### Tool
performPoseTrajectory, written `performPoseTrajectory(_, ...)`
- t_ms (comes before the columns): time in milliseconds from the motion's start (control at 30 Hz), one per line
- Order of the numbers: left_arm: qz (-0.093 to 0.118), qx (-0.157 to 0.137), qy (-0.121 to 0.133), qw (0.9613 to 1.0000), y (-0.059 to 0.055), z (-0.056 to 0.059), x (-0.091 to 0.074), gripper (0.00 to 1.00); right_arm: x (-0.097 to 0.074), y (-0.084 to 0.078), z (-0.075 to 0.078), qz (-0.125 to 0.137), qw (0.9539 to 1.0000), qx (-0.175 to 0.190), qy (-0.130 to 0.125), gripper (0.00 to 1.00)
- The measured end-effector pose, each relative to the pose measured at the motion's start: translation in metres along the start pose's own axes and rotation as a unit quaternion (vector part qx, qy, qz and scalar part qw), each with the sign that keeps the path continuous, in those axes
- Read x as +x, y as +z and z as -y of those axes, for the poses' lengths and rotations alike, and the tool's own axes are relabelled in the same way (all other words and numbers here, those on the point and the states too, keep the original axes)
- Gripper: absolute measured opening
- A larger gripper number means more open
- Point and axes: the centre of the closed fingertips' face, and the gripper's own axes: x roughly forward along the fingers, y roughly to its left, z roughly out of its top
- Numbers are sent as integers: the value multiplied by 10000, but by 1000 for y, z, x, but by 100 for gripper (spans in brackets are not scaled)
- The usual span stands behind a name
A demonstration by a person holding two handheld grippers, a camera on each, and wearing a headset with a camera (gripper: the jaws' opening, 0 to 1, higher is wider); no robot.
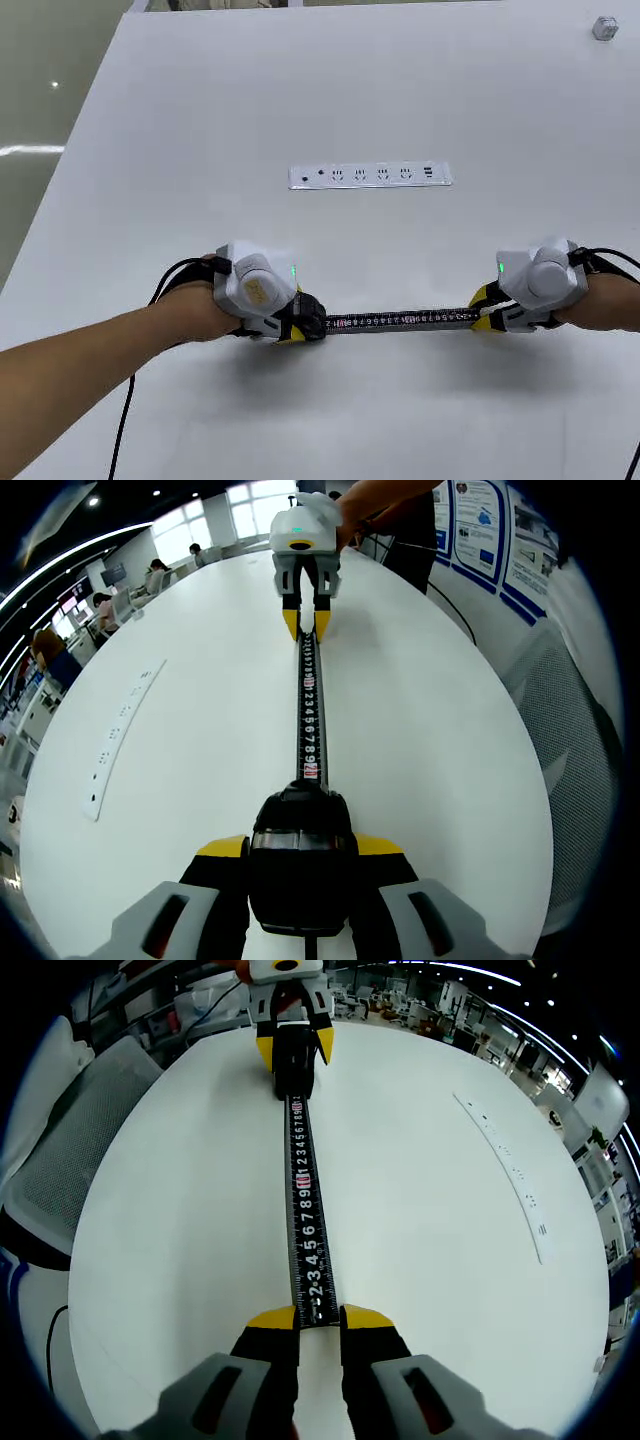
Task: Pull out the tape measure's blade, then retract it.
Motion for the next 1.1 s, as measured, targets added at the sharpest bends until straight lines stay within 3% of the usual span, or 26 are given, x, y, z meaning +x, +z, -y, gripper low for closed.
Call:
performPoseTrajectory(333, -38, -34, -17, 10000, 0, -1, 2, 37, -1, -5, 6, -91, 9998, -9, -188, 16)
performPoseTrajectory(433, 11, -131, -18, 9999, 2, 0, 2, 40, 0, -7, 8, -89, 9995, 154, -276, 17)
performPoseTrajectory(700, -1, -198, 232, 9995, 6, 3, -3, 44, 0, -6, 8, -140, 9983, 247, -516, 18)
performPoseTrajectory(867, -10, -348, 391, 9986, 6, 2, -10, 47, 0, -5, 8, -107, 9970, 348, -683, 24)
performPoseTrajectory(1033, -181, -638, 570, 9962, 0, 1, -17, 56, -5, -4, 9, -8, 9937, 673, -895, 27)
performPoseTrajectory(1100, -150, -704, 640, 9954, 0, 3, -21, 58, -10, -2, 9, 104, 9911, 868, -1005, 29)
